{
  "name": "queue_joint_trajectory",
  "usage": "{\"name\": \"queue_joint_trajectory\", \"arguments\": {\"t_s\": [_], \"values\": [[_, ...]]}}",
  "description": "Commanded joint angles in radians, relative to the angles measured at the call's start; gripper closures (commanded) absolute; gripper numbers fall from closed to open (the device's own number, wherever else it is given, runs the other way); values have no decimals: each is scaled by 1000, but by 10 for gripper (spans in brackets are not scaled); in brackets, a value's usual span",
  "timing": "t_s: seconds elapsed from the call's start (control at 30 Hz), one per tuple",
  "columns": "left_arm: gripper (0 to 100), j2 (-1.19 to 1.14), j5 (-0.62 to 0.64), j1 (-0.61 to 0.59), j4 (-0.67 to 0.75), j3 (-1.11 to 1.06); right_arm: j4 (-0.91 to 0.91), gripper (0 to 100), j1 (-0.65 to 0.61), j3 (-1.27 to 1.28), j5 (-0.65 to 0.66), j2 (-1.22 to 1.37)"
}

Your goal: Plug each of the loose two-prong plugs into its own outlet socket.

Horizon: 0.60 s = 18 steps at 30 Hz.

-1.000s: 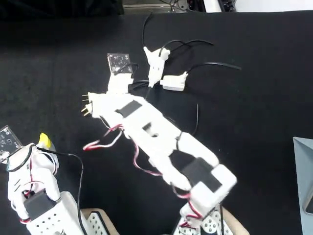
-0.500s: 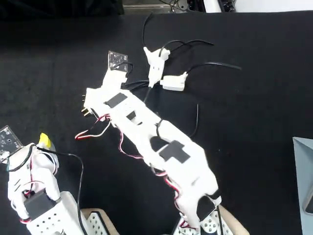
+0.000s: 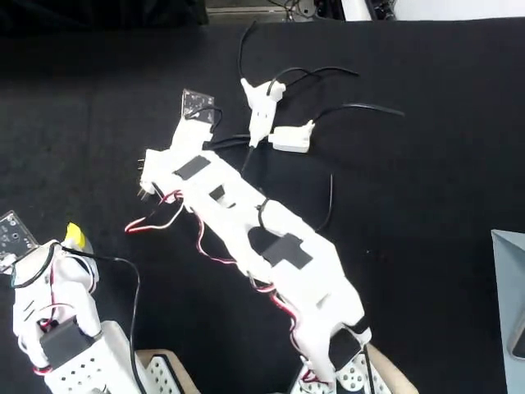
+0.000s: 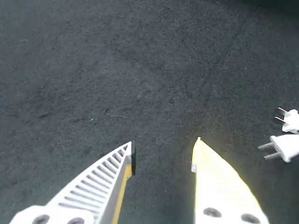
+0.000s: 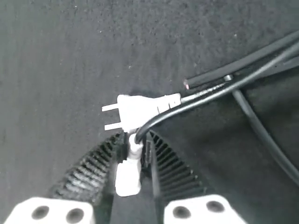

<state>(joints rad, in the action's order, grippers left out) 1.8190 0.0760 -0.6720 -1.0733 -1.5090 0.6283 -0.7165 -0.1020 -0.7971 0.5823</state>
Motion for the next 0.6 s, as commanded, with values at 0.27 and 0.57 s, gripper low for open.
{"name": "queue_joint_trajectory", "arguments": {"t_s": [0.27,0.57], "values": [[791,6,8,-10,26,7,463,986,-3,-31,359,-397],[791,6,8,-10,26,7,841,986,132,-31,776,-501]]}}
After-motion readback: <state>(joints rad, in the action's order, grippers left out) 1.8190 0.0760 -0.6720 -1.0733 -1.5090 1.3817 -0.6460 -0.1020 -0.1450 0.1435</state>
